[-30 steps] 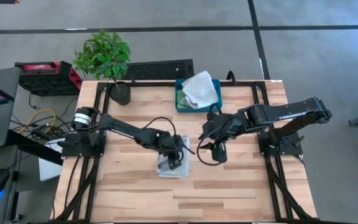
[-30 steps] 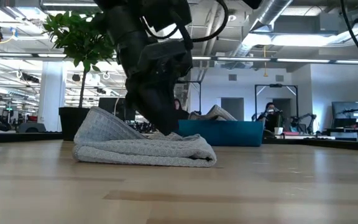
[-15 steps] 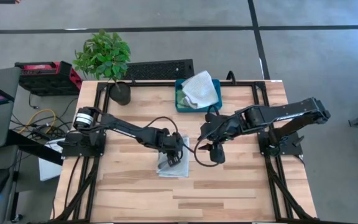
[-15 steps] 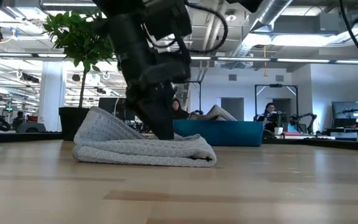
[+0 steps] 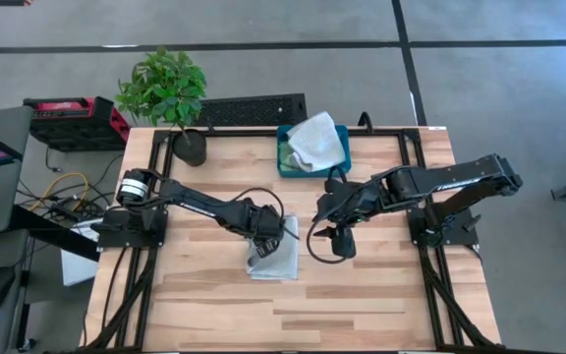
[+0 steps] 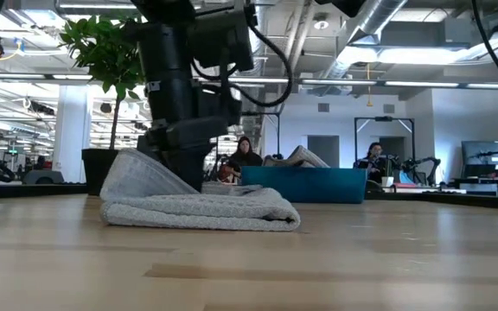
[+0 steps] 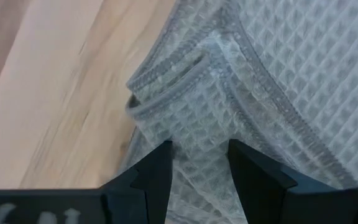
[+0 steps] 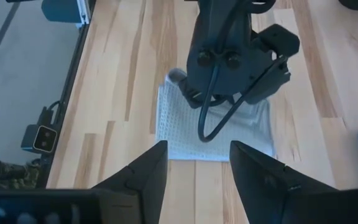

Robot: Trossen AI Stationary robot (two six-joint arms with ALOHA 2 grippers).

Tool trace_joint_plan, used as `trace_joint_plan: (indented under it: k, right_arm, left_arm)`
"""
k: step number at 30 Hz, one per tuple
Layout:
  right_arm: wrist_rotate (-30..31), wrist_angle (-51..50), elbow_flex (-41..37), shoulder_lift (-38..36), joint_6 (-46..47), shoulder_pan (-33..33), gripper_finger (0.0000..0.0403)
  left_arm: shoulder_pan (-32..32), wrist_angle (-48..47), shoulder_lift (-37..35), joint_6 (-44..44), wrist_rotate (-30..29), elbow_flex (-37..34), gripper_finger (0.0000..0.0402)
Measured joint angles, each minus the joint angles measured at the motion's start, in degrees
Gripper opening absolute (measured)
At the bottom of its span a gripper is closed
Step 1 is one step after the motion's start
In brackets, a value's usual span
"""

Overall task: Fold microfiber towels
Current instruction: Fold the gray towel

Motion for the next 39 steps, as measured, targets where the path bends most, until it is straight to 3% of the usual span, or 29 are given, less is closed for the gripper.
trace_joint_plan:
  k: [9,14,17,21,25,39]
  right_arm:
    - [0.00,-0.01,0.00,0.00,0.00,0.00,0.0196]
    - [-0.01,0.00,0.00,0.00,0.00,-0.02,0.0196]
    - [-0.02,0.00,0.00,0.00,0.00,-0.02,0.0196]
    - [-0.01,0.03,0.00,0.00,0.00,-0.10,0.0196]
    - [0.00,0.26,0.02,0.00,0.02,-0.11,0.0196]
    - [-0.01,0.07,0.01,0.00,0.02,-0.11,0.0196]
  left_arm:
    - [-0.25,-9.61,-1.09,-5.42,-1.21,-0.02,0.0151]
    - [-1.17,-8.44,-5.76,-6.50,-1.02,0.16,0.0151]
    - [-2.08,-2.93,-7.37,-2.87,-3.29,0.45,0.0151]
    - [-2.71,5.09,-5.72,5.78,-5.01,0.49,0.0151]
    - [-1.69,7.50,-2.50,6.03,-5.50,0.44,0.0151]
    - [0.02,0.95,0.57,1.61,-9.28,0.39,0.0151]
